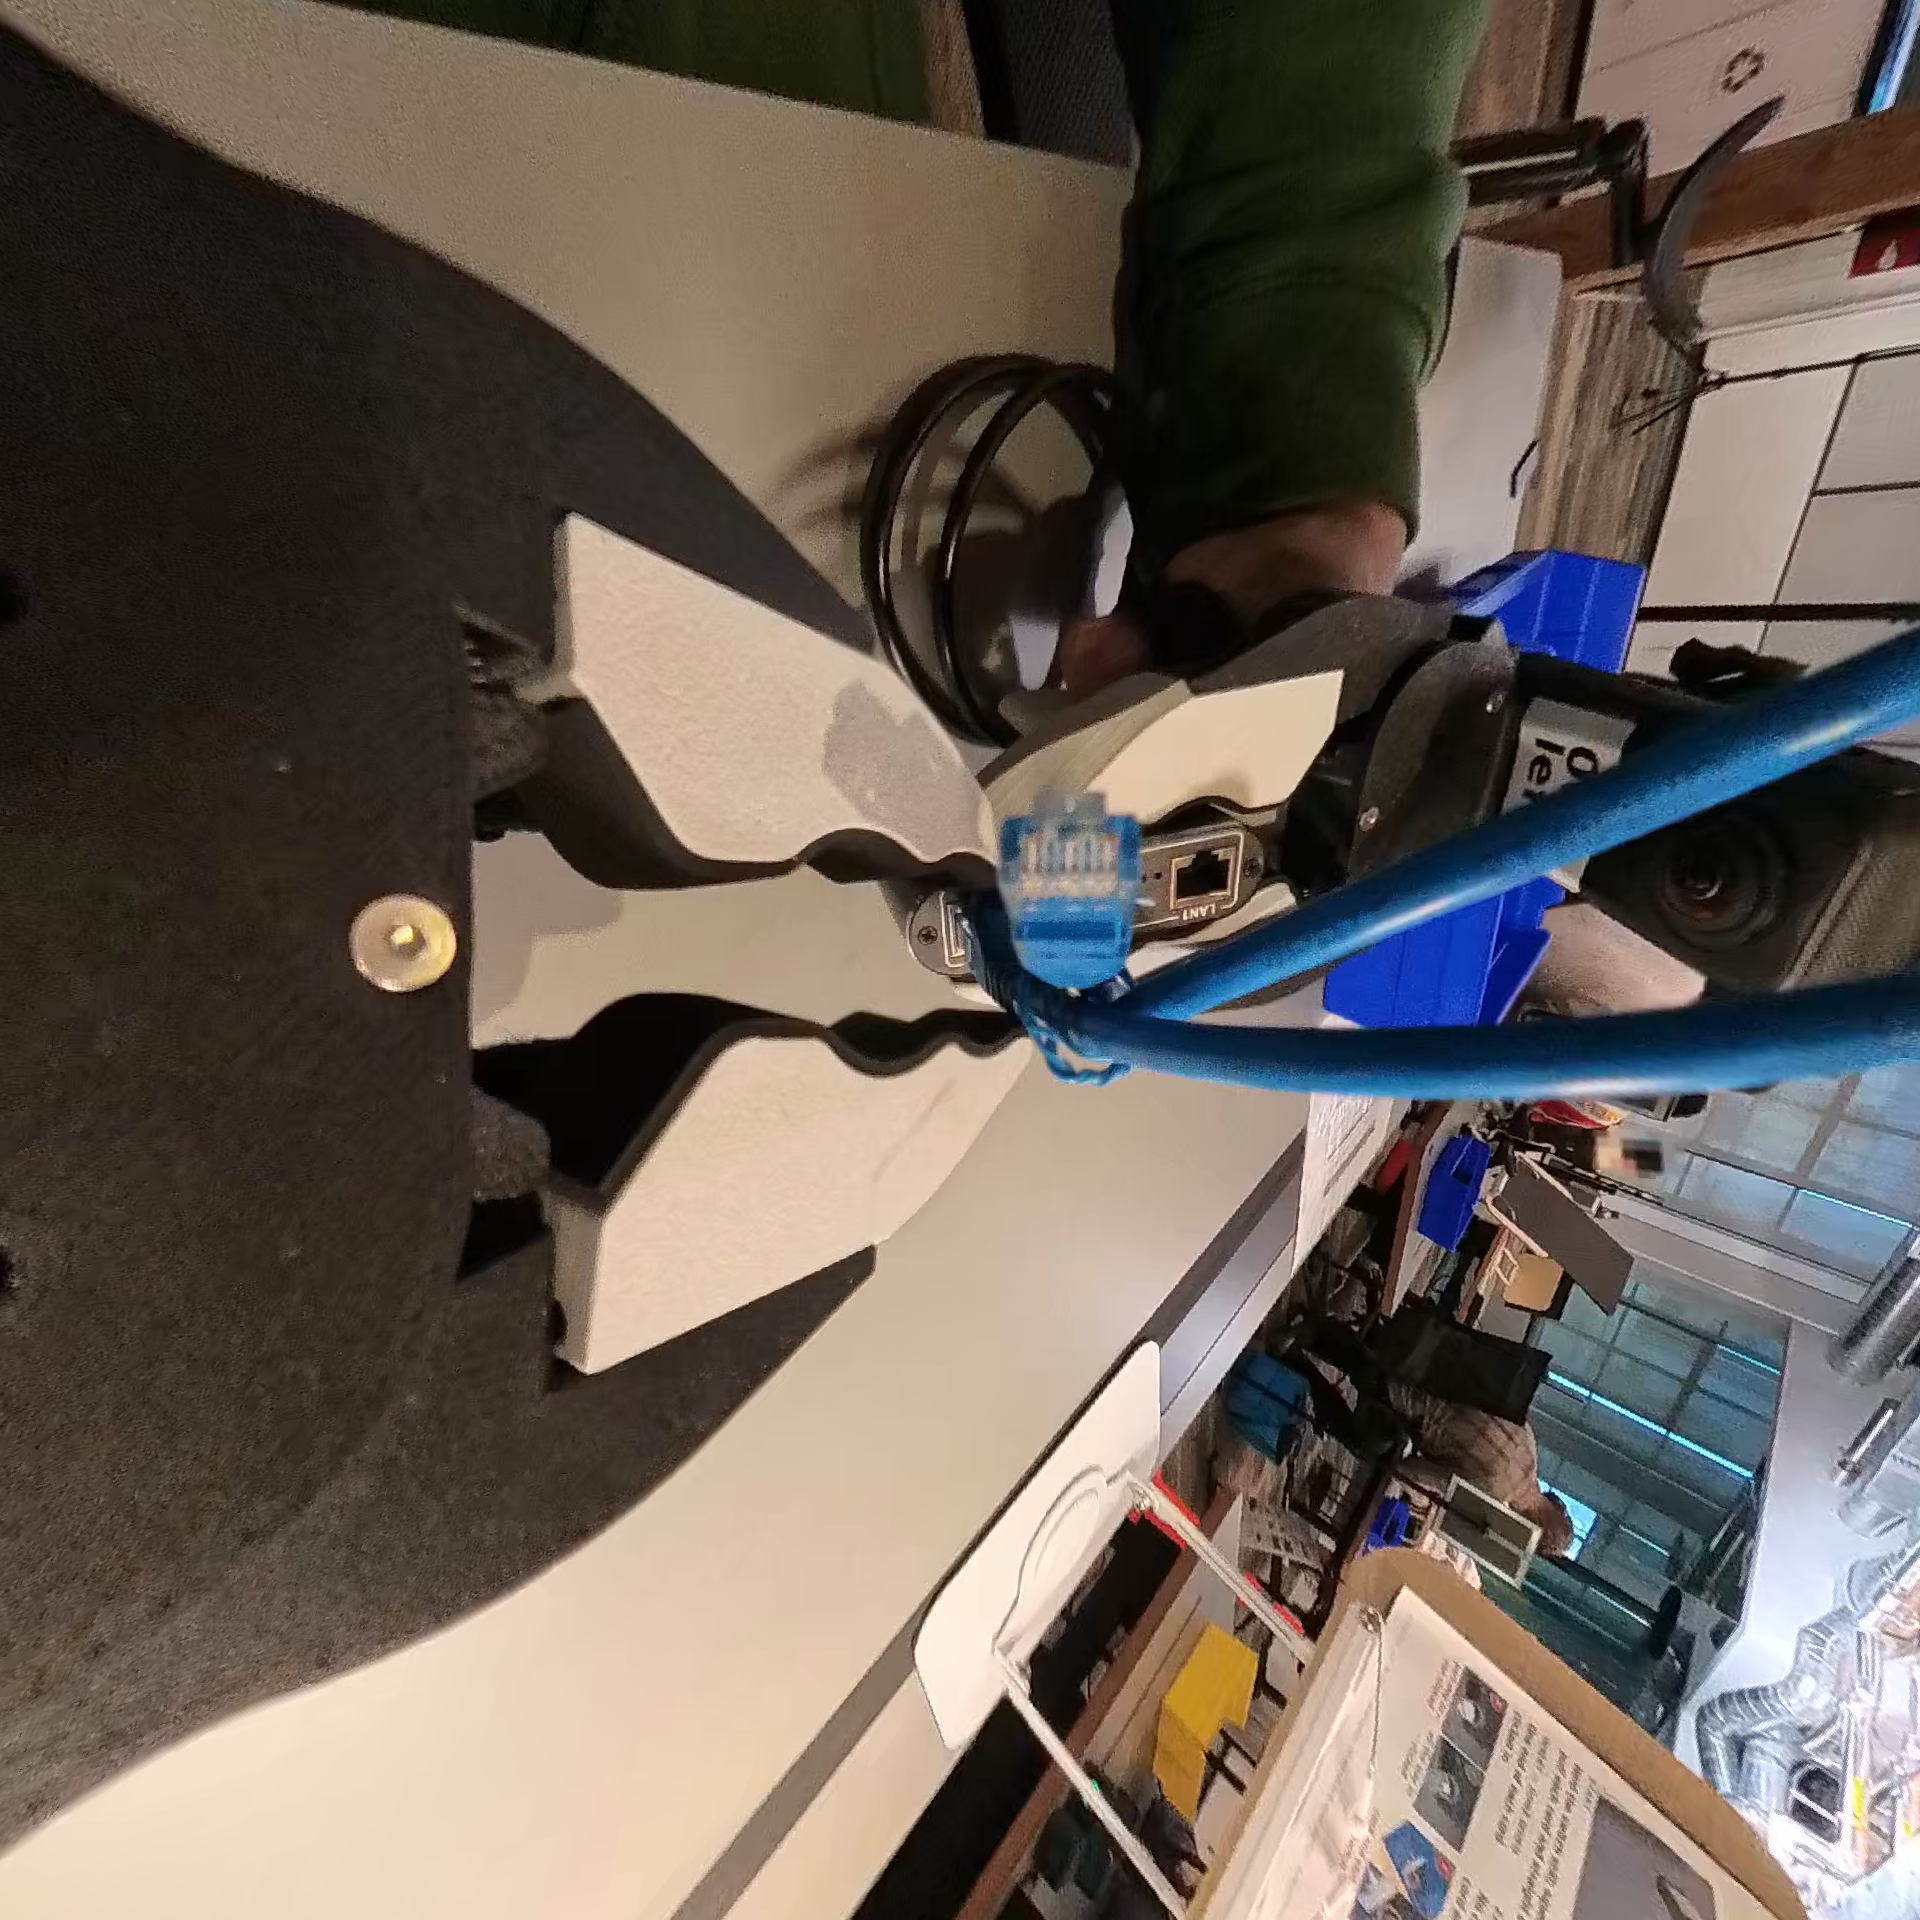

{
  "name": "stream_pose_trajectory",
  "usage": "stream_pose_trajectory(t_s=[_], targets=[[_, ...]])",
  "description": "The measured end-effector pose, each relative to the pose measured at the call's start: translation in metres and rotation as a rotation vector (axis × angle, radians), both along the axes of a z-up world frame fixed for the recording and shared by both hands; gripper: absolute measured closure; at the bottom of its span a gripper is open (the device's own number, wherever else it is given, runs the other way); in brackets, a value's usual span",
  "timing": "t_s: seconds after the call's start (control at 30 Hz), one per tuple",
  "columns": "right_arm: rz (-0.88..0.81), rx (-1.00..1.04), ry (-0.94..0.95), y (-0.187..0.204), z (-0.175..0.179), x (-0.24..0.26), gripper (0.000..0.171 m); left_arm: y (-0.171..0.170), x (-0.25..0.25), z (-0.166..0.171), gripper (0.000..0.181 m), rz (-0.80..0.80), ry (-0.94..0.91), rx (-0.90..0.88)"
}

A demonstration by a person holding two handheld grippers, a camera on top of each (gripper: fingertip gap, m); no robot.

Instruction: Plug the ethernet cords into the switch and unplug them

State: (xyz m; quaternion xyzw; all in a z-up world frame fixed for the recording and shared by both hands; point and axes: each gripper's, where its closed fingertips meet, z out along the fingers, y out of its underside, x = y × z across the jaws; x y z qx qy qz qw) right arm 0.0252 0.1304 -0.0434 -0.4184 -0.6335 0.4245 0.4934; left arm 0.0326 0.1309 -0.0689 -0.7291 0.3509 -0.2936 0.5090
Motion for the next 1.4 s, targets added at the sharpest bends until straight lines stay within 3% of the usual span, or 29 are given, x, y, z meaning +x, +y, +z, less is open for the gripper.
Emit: stream_pose_trajectory(t_s=[0.53, 0.97, 1.03, 1.07, 1.13, 1.23, 1.4], targets=[[-0.166, 0.376, 0.02, 0.014, 0.001, 0.001, 0.149, 0.014, -0.002, -0.004, 0.15, 0.122, 0.083, 0.064], [-0.253, 0.587, 0.08, 0.018, 0.008, 0.002, 0.149, 0.019, -0.002, -0.001, 0.154, 0.156, 0.041, 0.101], [-0.278, 0.628, 0.114, 0.018, 0.014, 0.004, 0.155, 0.018, 0.0, 0.0, 0.154, 0.144, 0.001, 0.075], [-0.366, 0.647, 0.215, 0.024, 0.031, 0.01, 0.171, 0.015, 0.003, -0.01, 0.154, 0.115, 0.033, 0.029], [-0.353, 0.521, 0.258, 0.035, 0.048, 0.019, 0.171, 0.014, 0.007, -0.01, 0.153, 0.115, 0.046, 0.064], [-0.284, 0.436, 0.13, 0.041, 0.022, 0.012, 0.171, 0.016, 0.012, -0.019, 0.153, 0.115, 0.102, 0.052], [-0.188, 0.23, 0.12, 0.036, 0.019, 0.012, 0.167, 0.018, 0.007, -0.013, 0.153, 0.136, 0.047, 0.042]])
